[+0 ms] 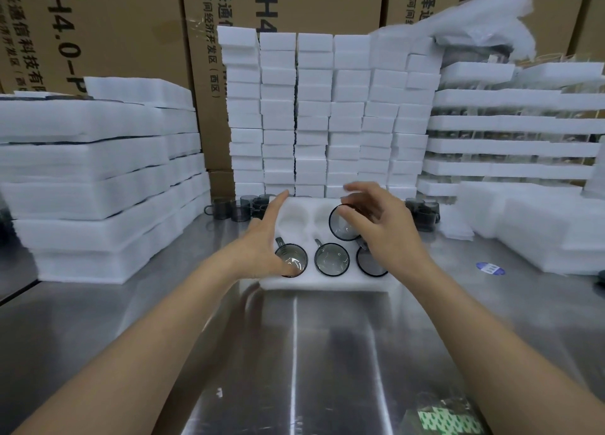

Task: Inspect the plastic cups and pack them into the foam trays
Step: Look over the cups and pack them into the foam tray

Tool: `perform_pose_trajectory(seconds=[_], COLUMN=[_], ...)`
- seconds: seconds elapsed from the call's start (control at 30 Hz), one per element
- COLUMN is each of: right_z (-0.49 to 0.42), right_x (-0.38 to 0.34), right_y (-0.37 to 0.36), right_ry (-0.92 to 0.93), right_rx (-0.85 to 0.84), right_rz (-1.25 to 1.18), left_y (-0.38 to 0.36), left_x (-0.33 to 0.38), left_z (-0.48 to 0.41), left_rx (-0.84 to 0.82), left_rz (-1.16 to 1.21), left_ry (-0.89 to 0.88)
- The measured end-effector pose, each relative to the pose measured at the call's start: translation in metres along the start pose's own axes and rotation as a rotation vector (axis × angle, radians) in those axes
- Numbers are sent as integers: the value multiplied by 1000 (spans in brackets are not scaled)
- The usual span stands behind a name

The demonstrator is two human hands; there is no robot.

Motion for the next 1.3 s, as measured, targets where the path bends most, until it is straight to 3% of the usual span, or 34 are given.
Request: perform_pose_trajectory(seconds=[0.27,0.5,0.9,1.13,1.3], right_z=[-12,-18,-16,-14,-11], right_x=[-1,-1,11,17,15], right_y=[-13,-19,-21,-18,-20], right_ry=[72,227,98,-23,16], right_rx=[47,131,-184,-203,-128], right_rz=[204,586,869,790,780], left_y=[3,2,0,1,2], left_x=[6,5,0,2,4], left_z=[6,5,3,4,7], left_rx=[-2,12,17,15,6], left_rz=[-52,-79,-33,-25,-38], left_ry=[-26,-48,-56,-40,-34])
Point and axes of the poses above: each hand's wrist, its own z-axis away from the middle knuckle, its own y-axis out of the back of the hand, x = y × z, the point moved 2 cm from there along -z, towards the middle knuckle, and after that the axes turned 2 degrees about x, right-handed, at the moved point
